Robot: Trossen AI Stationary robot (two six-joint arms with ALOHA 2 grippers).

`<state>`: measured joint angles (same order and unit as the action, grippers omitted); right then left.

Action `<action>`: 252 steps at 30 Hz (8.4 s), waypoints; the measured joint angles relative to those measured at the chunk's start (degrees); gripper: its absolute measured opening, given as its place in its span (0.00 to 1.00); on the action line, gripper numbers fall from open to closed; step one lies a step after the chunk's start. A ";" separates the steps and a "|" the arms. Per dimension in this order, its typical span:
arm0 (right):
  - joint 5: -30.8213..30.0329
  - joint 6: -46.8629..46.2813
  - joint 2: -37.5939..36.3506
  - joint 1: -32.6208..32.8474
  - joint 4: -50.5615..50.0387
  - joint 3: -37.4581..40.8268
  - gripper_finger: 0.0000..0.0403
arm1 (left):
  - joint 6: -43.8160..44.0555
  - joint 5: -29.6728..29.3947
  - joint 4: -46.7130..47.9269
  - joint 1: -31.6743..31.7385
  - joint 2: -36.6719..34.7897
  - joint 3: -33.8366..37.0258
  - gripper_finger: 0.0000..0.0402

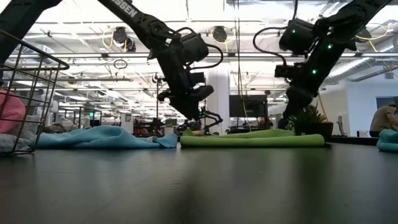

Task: Fold microfiber towels
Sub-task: Fold the green microfiber cloth

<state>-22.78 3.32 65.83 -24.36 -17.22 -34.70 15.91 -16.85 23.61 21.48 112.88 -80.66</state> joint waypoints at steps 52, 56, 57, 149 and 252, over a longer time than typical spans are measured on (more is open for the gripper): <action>14.28 -5.01 4.92 -12.58 6.74 -0.04 0.00 | 3.53 6.26 0.31 -11.87 5.84 0.61 0.01; 15.55 -5.63 4.64 -9.45 3.95 -0.02 0.00 | 3.66 6.24 0.23 -11.87 5.84 0.61 0.01; 15.56 -5.63 4.97 -8.92 3.77 -0.02 0.00 | 3.71 6.24 0.23 -11.87 5.84 0.61 0.01; 15.01 -34.71 -2.68 22.64 0.62 7.15 0.00 | 14.38 3.65 14.21 -25.27 -0.94 1.99 0.00; 27.43 -29.64 0.19 29.89 9.75 7.05 0.00 | 7.22 -1.42 13.48 -26.29 1.46 1.88 0.00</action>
<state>4.64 -26.32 66.03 5.53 -7.46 -27.65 23.13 -18.27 37.08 -4.81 114.34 -78.78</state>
